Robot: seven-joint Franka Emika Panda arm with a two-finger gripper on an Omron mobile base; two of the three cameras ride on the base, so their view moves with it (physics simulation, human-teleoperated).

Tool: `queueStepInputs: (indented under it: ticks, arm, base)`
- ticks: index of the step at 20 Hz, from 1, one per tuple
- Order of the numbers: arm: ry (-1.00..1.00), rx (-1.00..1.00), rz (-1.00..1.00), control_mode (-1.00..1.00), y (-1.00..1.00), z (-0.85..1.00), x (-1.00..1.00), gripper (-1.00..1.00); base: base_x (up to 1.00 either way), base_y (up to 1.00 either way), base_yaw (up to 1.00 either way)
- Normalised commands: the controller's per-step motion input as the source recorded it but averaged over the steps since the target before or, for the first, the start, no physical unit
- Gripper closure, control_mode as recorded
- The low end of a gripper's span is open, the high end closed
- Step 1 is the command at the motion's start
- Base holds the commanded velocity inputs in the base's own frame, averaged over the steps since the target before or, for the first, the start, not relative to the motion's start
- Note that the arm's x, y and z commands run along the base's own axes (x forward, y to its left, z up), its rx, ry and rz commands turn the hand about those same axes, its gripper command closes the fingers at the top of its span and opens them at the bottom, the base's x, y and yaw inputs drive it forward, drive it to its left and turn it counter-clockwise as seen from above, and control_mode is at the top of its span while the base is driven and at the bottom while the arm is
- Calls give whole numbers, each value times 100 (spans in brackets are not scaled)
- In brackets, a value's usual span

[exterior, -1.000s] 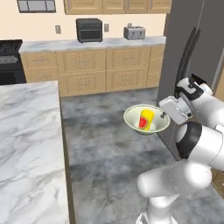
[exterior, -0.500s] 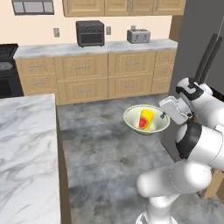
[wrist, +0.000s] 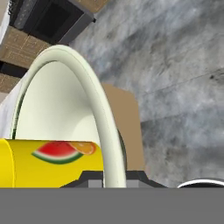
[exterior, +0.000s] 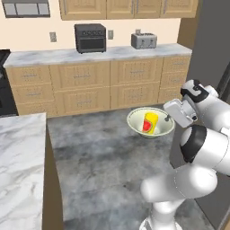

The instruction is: Place the cup inside the bowl on the dining table and move the bowl to any counter.

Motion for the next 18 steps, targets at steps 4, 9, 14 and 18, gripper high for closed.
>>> queueStepInputs:
  ticks: [4, 9, 14, 18]
  arm:
    - [0, 0, 0, 100, 0, 0, 0, 100]
    - [0, 0, 0, 100, 0, 0, 0, 100]
    - [0, 0, 0, 100, 0, 0, 0, 100]
    - [0, 0, 0, 100, 0, 0, 0, 100]
  base:
    - [78, -32, 0]
    - [85, -24, 0]
    - [94, -14, 0]
    - [84, -8, 0]
